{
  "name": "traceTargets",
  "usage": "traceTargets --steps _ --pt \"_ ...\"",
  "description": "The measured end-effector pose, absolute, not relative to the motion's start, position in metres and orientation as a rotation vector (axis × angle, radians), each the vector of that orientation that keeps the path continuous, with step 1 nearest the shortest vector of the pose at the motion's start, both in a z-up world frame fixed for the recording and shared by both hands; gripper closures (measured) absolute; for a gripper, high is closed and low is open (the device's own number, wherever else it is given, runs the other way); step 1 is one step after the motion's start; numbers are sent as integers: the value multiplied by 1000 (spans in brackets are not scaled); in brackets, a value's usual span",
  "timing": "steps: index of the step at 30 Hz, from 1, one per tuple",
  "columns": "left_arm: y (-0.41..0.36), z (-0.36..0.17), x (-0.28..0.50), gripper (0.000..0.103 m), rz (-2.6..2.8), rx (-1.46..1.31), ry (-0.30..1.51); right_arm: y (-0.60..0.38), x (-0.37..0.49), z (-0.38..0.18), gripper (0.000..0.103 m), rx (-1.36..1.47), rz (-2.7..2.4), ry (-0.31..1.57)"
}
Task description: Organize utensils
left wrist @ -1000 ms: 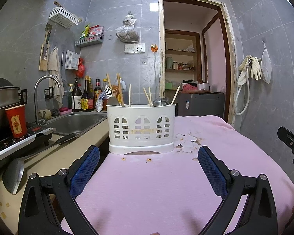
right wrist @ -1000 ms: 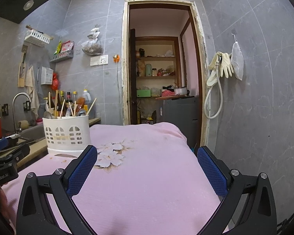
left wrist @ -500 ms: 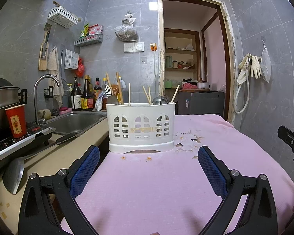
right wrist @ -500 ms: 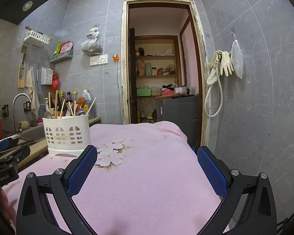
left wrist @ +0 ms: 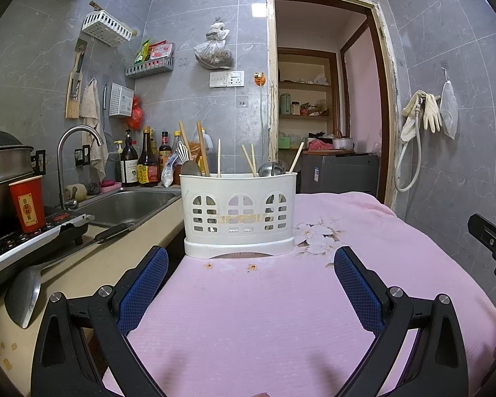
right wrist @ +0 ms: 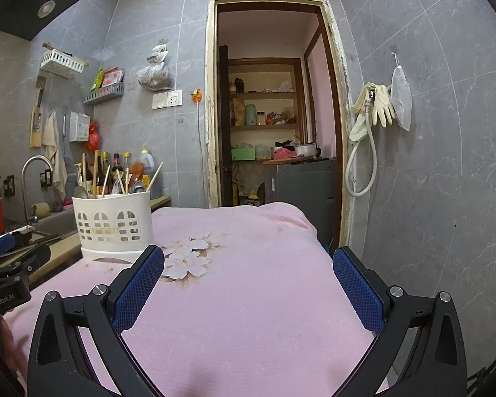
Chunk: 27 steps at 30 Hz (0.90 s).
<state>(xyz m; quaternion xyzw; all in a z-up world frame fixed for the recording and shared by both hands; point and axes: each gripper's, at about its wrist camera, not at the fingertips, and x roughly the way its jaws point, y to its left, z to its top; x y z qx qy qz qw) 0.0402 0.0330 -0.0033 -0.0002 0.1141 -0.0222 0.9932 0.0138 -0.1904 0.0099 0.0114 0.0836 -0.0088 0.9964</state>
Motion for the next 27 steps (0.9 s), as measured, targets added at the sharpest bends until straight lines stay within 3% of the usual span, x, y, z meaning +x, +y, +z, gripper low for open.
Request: traceTargets --steps 27 --pt "41 -13 47 4 -56 -26 285 -184 12 4 0 20 -14 176"
